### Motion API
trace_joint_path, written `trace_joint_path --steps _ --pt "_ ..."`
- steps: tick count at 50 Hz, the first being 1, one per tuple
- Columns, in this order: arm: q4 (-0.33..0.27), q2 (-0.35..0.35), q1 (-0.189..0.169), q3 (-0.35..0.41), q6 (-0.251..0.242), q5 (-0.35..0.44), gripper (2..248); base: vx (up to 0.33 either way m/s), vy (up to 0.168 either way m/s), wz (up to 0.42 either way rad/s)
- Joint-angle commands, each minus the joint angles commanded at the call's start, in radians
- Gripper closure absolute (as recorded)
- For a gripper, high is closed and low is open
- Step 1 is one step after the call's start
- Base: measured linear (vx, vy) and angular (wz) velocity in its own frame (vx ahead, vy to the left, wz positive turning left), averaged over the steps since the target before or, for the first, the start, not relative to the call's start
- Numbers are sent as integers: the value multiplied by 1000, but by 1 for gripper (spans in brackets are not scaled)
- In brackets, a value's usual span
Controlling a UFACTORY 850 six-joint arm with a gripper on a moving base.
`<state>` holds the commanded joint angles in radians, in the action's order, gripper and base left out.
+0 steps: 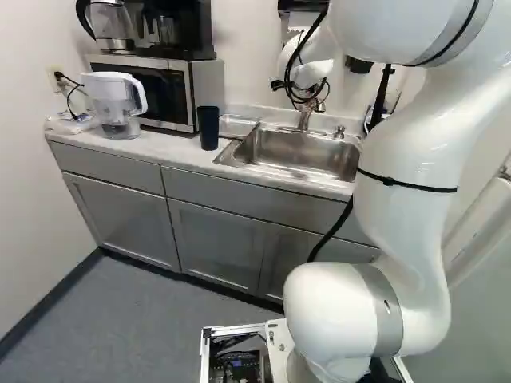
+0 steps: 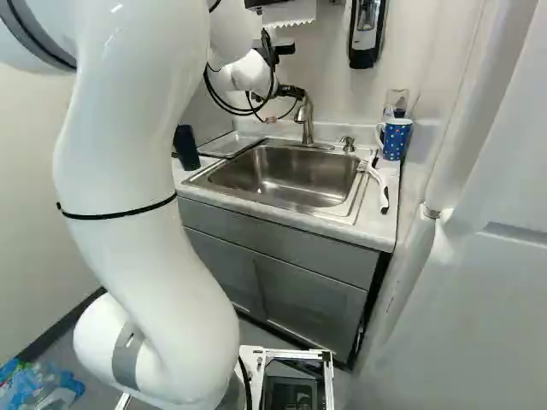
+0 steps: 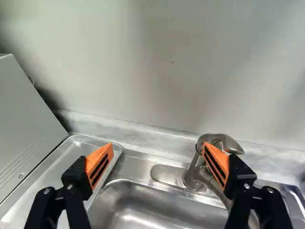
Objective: Rinse the cup and place it in the tray
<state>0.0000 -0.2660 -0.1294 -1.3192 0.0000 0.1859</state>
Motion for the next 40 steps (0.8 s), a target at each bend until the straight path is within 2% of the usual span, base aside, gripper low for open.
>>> trace_joint_path --steps 20,40 --pt "0 -31 -6 -35 0 6 3 0 0 0" --pt "0 -60 -16 -69 0 99 3 0 0 0"
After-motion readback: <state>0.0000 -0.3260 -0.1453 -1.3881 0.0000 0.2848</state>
